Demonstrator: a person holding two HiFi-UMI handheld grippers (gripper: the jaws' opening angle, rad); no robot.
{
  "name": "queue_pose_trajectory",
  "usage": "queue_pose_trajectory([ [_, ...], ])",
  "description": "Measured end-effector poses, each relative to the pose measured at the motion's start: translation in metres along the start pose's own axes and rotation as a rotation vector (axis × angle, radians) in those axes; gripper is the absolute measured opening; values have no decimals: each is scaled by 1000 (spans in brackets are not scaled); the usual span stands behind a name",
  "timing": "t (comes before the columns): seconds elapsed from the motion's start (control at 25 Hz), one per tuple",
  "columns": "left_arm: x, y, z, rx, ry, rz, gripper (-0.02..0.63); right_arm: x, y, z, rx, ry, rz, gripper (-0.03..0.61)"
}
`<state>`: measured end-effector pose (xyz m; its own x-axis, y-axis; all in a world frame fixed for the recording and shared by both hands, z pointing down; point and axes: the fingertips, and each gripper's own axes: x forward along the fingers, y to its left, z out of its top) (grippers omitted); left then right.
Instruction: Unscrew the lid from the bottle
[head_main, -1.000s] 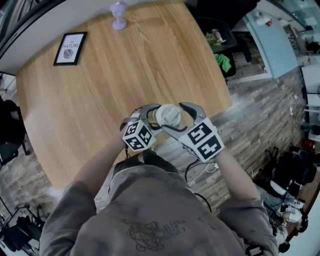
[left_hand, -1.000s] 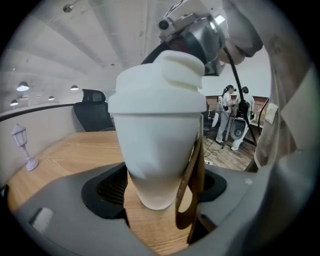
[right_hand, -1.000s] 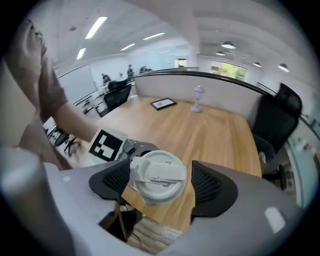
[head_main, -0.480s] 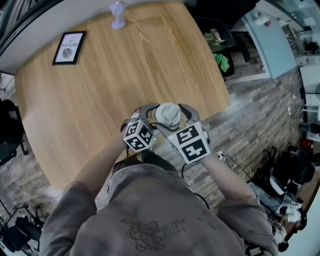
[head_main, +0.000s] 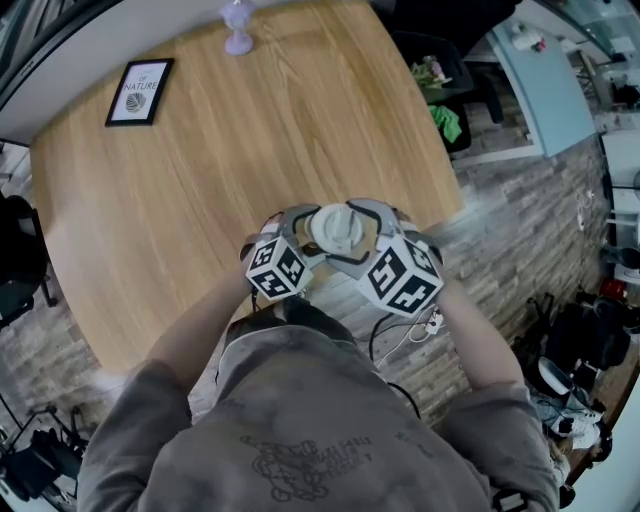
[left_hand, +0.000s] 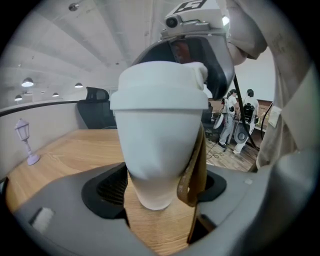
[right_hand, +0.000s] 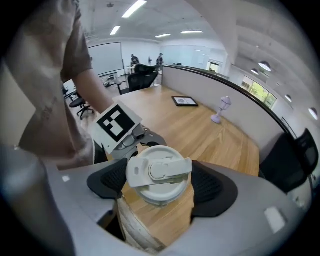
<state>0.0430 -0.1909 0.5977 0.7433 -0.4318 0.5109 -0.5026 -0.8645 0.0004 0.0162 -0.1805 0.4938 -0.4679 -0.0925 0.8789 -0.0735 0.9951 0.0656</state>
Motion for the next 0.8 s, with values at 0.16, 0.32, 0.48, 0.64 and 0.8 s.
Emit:
queue_pose_trajectory([
  [0.16,0,0,0,0,2,-6,359,-3,4,-1,-246,24,64,403],
  [0.32,1,0,1,-2,9,-6,359,-3,4,-4,-285,49,133,407],
  [0.48,1,-1,1,-2,8,-10,359,0,7,-5,-261,42,189,407],
  [0.64,0,1,1,-8,3,-16,359,2,6,-2,-247,22,224,410],
  [0.8,0,1,1,0,5,-22,359,6,6,-5,-234,43,281,425],
])
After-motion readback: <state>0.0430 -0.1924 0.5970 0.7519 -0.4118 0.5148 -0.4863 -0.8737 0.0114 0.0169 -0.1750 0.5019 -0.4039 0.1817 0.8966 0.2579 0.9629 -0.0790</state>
